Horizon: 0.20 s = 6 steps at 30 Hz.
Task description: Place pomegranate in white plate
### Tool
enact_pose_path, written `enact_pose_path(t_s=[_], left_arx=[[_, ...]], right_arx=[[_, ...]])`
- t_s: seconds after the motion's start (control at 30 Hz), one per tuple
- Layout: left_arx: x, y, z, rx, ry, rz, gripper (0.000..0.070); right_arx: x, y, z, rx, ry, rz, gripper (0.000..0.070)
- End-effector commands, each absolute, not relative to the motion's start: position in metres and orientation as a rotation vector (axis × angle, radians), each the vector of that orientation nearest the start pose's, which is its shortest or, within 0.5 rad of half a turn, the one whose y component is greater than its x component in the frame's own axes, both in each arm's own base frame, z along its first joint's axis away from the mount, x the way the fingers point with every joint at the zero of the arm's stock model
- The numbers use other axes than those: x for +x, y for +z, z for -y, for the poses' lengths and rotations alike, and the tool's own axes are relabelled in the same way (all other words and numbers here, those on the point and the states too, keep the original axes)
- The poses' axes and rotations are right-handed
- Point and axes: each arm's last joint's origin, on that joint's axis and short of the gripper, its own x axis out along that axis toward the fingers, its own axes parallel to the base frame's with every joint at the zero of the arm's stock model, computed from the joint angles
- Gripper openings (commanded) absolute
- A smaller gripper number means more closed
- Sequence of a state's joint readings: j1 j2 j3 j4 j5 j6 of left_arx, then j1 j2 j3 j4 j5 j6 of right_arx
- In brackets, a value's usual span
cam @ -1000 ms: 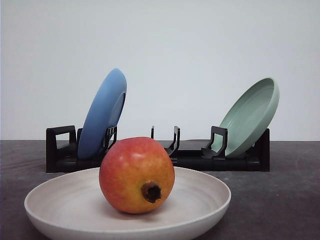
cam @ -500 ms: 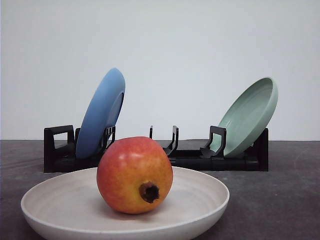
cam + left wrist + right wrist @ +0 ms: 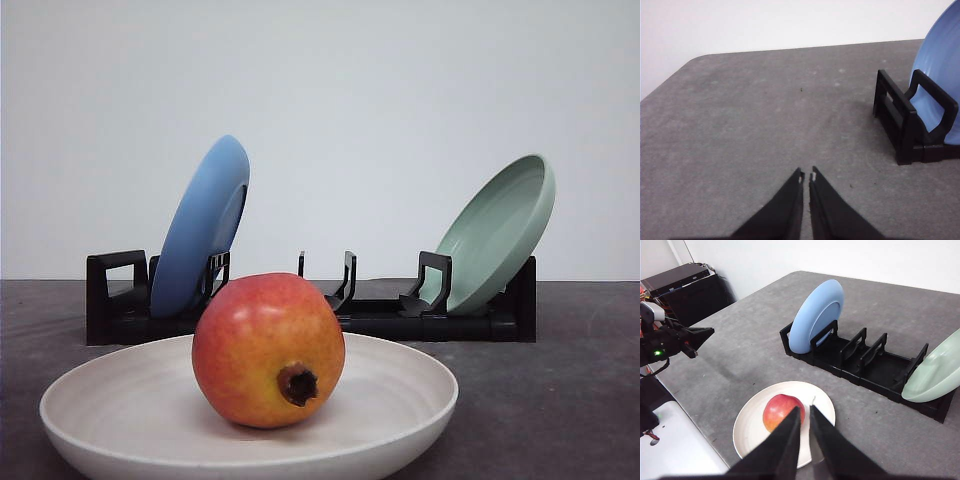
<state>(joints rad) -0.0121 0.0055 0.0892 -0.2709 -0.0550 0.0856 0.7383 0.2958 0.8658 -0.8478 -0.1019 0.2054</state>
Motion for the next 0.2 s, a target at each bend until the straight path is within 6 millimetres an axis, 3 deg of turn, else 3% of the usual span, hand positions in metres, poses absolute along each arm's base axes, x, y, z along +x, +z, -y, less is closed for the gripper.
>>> enact_pose_path(t_s=[0.0, 0.17], left_arx=[[0.091, 0.164, -0.001, 0.094, 0.027, -0.184, 0.0000], [0.094, 0.151, 0.000, 0.094, 0.009, -0.215, 0.0000]], right_arx=[[0.023, 0.340, -0.025, 0.100, 0.815, -0.336, 0.0028], [0.023, 0.340, -0.025, 0.100, 0.815, -0.336, 0.0028]])
